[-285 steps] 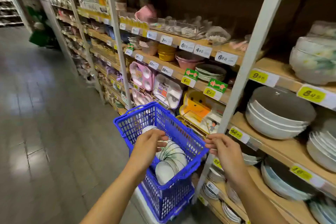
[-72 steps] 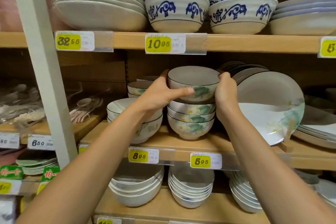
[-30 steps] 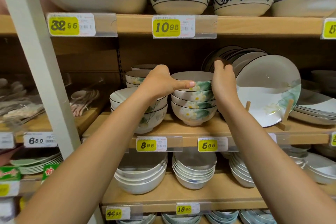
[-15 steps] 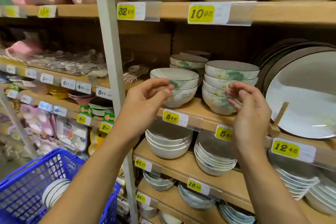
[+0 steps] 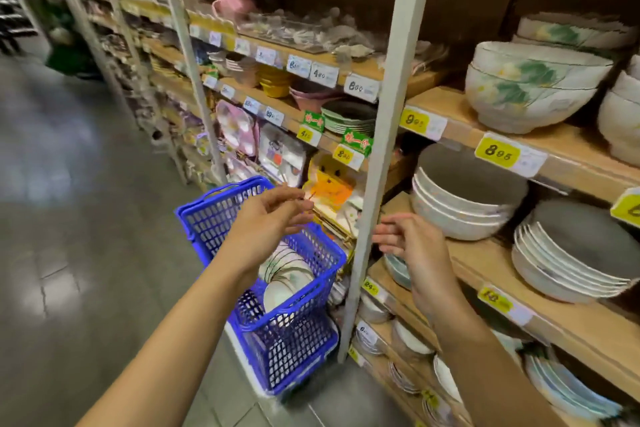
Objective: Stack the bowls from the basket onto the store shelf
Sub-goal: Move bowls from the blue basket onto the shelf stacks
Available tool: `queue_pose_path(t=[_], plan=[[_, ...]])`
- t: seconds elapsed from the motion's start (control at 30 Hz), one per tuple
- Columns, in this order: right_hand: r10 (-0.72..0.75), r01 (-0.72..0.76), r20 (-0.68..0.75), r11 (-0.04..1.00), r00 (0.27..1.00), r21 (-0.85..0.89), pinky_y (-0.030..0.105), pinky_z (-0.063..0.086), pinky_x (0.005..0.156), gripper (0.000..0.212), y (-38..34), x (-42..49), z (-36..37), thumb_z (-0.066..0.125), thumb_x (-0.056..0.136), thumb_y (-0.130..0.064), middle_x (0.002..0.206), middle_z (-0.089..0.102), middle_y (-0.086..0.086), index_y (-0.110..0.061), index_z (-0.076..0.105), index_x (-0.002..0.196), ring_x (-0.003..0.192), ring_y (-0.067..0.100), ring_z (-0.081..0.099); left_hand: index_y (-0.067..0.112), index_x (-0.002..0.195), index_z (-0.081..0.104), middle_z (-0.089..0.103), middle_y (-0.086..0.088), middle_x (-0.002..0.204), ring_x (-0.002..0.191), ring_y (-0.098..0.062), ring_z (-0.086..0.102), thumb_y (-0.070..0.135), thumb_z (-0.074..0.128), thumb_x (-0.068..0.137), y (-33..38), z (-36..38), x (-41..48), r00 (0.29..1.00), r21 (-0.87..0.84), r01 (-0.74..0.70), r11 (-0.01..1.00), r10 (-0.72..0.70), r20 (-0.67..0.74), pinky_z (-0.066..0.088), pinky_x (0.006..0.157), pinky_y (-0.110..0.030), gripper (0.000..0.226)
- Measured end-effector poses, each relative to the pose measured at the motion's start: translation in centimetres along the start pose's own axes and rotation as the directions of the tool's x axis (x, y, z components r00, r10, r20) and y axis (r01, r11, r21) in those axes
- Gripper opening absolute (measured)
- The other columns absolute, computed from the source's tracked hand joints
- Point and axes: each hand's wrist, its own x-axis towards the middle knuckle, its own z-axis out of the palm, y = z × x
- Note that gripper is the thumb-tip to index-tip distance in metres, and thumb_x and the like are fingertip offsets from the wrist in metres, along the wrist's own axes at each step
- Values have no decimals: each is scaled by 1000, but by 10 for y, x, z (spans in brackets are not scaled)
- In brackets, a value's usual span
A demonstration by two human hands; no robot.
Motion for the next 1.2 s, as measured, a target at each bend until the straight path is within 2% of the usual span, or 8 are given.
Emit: queue_pose_path(t=[0.2, 0.3, 0.4, 0.63, 0.77, 0.87, 1.03, 1.2], plan=[[283, -277, 54, 956, 958, -97, 15, 43, 43, 23, 75, 16, 87, 46, 96, -8, 61, 65, 3, -7, 64, 81, 44, 7, 59, 10, 99, 64, 72, -6, 91, 74, -14, 67, 5, 51, 93, -66, -94, 27, 974, 59, 206, 977, -199, -105, 51, 67, -21, 16], [377, -354, 71, 909, 924, -218, 18, 41, 46, 21, 118, 27, 126, 51, 93, -10, 57, 59, -2, -13, 60, 75, 44, 6, 55, 6, 100, 63, 69, -6, 88, 63, -9, 61, 4, 48, 94, -95, -131, 39, 961, 125, 268, 955, -256, -107, 46, 55, -13, 16], [436, -402, 71, 873, 897, -277, 18, 32, 40, 23, 154, 39, 157, 51, 92, -9, 55, 49, -3, -15, 54, 70, 44, 8, 45, 6, 100, 63, 67, -6, 91, 69, -14, 60, 7, 50, 93, -115, -158, 52, 947, 217, 321, 922, -310, -83, 45, 58, -18, 15], [531, -472, -1, 753, 848, -458, 24, 32, 46, 21, 216, 67, 183, 53, 88, -15, 60, 53, 2, -16, 54, 67, 48, 13, 45, 9, 95, 62, 61, -6, 86, 72, -15, 56, 11, 49, 94, -160, -185, 102, 895, 392, 399, 829, -445, 29, 43, 59, -21, 14], [623, -563, -14, 696, 782, -445, 22, 29, 45, 25, 250, 94, 194, 46, 89, -7, 59, 48, 4, -15, 47, 66, 47, 15, 42, 10, 86, 64, 61, -7, 81, 72, -18, 54, 13, 51, 93, -188, -183, 147, 865, 496, 409, 766, -499, 57, 43, 67, -27, 14], [680, -620, -26, 651, 733, -439, 18, 22, 38, 29, 270, 115, 201, 42, 93, -5, 58, 40, 3, -17, 42, 66, 43, 12, 34, 13, 81, 62, 59, -5, 75, 66, -17, 52, 14, 52, 92, -209, -177, 181, 844, 586, 405, 702, -533, 56, 42, 61, -25, 15], [638, -607, -120, 632, 760, -482, 33, 40, 67, 31, 290, 142, 205, 49, 90, -6, 73, 52, 13, -16, 47, 61, 75, 23, 50, 3, 109, 64, 66, -14, 102, 89, -23, 59, 17, 51, 94, -236, -168, 226, 767, 753, 339, 563, -630, 126, 48, 83, -32, 25], [649, -657, -213, 582, 730, -480, 29, 43, 76, 15, 302, 143, 207, 50, 92, -13, 88, 57, 11, -14, 55, 78, 83, 18, 50, 0, 106, 61, 65, -20, 109, 99, -31, 62, 22, 50, 97, -265, -149, 258, 702, 891, 182, 415, -690, 178, 49, 85, -37, 26]])
